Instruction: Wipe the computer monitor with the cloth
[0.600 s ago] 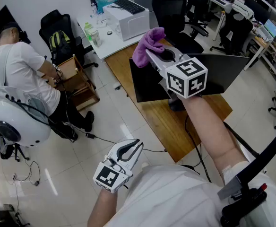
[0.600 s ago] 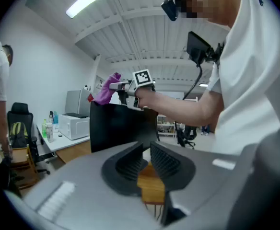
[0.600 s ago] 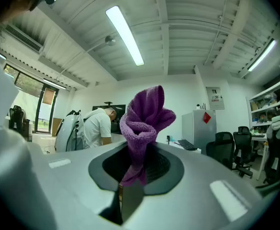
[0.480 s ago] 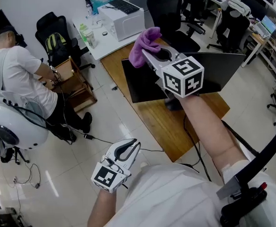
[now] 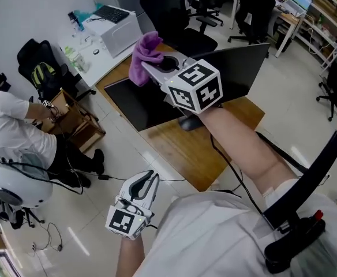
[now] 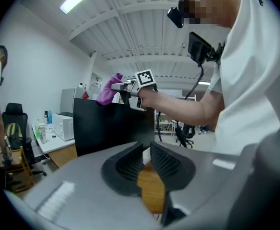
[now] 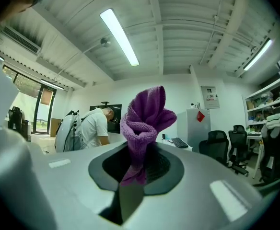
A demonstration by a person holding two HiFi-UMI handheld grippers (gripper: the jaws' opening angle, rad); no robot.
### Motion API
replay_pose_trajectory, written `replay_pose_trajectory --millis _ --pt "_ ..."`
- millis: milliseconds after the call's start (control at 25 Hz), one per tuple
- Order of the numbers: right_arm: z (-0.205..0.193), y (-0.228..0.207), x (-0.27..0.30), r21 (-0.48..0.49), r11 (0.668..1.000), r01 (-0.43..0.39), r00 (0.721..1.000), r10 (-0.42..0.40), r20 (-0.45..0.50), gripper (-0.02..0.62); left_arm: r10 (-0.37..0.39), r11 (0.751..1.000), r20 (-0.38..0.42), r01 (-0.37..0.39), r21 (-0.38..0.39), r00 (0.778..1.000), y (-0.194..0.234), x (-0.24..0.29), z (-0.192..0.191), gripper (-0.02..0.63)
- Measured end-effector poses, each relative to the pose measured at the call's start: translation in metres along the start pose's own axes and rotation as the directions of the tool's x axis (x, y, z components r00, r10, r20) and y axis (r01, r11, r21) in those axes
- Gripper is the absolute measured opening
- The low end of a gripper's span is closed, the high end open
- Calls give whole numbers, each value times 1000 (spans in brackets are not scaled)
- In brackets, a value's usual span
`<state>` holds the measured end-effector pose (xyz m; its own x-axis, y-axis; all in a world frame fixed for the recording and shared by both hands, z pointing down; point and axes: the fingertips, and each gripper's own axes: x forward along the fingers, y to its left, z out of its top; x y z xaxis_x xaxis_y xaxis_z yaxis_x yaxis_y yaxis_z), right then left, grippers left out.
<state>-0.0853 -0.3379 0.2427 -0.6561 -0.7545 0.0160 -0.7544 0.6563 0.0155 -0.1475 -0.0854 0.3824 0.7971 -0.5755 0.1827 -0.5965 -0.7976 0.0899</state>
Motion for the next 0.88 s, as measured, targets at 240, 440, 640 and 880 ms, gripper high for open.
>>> replay_pose_trajectory --millis 240,440,640,880 --pt "-5 -17 -16 5 1000 23 1000 -23 2 57 -17 1000 -14 17 12 1000 -7 12 -1 71" --pt "-4 -39 -37 -1 999 51 999 -51 5 57 -42 999 -18 42 21 999 -19 28 0 71" --pt "-7 -61 -60 4 996 86 996 -86 6 57 -69 997 -28 70 33 997 -33 39 -2 71" --pt "-6 -89 -86 3 992 130 991 -130 12 57 -75 996 -37 76 38 996 -44 51 1 71"
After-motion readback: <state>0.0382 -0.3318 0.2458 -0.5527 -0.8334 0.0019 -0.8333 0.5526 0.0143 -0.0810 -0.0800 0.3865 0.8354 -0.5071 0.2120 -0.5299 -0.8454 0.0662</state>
